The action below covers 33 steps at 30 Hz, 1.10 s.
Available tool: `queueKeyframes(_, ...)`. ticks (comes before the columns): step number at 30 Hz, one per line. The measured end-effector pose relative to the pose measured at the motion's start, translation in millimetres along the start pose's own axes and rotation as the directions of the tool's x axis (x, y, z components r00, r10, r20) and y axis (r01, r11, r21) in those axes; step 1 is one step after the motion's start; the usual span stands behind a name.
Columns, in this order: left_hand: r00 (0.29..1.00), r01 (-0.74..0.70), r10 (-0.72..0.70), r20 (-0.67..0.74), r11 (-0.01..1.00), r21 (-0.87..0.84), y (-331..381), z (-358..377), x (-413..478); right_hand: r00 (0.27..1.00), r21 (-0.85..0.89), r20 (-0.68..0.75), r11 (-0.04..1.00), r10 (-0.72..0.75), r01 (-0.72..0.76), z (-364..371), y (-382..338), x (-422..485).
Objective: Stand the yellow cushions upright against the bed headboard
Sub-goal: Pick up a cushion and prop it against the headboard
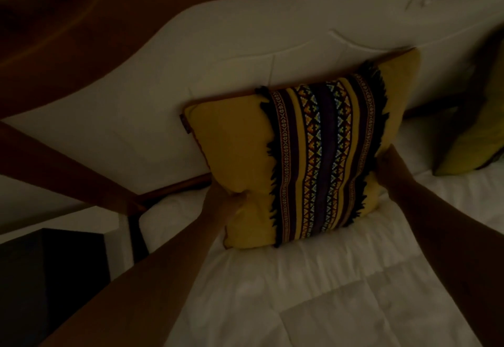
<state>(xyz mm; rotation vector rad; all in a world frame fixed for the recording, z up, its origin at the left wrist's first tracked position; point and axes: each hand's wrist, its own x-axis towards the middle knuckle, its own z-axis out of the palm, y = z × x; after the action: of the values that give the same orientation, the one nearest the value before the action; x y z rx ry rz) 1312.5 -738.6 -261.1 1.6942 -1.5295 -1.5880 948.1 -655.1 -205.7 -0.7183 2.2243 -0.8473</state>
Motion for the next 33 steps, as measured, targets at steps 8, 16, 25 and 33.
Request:
queueKeyframes(8,1.000,-0.024,0.023,0.013,0.999,0.031,15.9,-16.1,-24.5,1.000,-0.041,-0.027,0.999,0.005,-0.006,-2.4,8.8,-40.9)
queueKeyframes(16,0.999,-0.033,0.029,0.036,0.992,0.118,46.7,-35.2,-85.1,0.992,-0.166,0.121,0.986,0.044,-0.023,1.1,3.0,-120.5)
queueKeyframes(25,0.969,-0.236,0.170,0.180,0.856,0.459,123.8,-61.4,-226.0,0.978,-0.358,0.146,0.914,-0.147,0.191,-53.3,-39.7,-276.8)
queueKeyframes(33,0.831,-0.520,0.502,0.240,0.547,0.656,165.4,-96.9,-396.4,0.917,-0.542,0.053,0.760,-0.395,0.359,-133.7,-72.2,-443.2)
